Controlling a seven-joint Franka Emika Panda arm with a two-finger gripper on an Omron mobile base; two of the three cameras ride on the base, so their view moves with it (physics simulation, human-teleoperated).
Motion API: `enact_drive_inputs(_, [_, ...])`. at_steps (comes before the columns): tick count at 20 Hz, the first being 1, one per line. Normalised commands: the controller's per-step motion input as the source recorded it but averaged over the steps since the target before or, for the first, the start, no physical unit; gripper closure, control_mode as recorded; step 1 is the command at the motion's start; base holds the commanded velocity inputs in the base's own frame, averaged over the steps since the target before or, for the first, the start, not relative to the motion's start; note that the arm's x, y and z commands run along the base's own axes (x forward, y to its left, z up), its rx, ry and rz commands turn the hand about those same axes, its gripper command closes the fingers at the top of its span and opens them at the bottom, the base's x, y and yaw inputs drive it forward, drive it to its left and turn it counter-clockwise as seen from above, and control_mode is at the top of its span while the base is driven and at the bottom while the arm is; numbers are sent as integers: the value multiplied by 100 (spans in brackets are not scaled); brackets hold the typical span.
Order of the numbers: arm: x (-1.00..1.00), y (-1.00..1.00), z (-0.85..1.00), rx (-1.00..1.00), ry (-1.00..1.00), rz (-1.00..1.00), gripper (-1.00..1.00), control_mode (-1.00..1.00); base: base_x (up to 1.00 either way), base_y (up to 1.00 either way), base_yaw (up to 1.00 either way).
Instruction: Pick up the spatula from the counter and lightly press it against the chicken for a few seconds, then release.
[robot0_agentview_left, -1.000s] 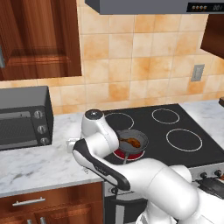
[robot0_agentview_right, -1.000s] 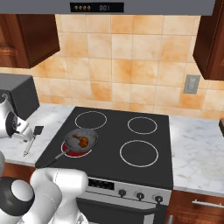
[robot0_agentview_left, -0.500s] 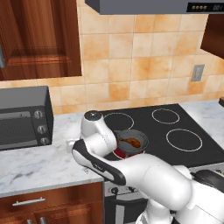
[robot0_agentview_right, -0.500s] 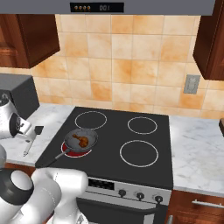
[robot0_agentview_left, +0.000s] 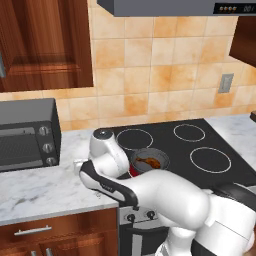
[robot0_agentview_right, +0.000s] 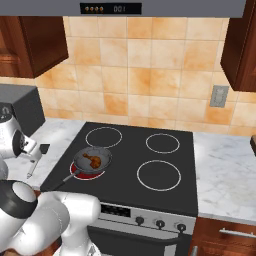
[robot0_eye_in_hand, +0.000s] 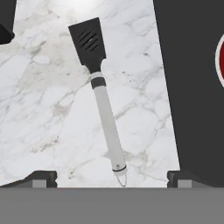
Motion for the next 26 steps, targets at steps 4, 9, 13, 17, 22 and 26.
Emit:
enact_drive_inputs(4, [0,4,-16,0,0,0,-100,-100,0,0,0])
enact_drive_inputs(9, [1,0,-14,0,0,0,-100,-100,0,0,0])
enact_drive_inputs(13, [4,0,-15,0,0,0,-100,-100,0,0,0])
enact_drive_inputs(17, [3,0,-16,0,0,0,-100,-100,0,0,0])
enact_drive_inputs(22, [2,0,-16,0,0,0,-100,-100,0,0,0])
enact_drive_inputs(26, [0,0,-16,0,0,0,-100,-100,0,0,0])
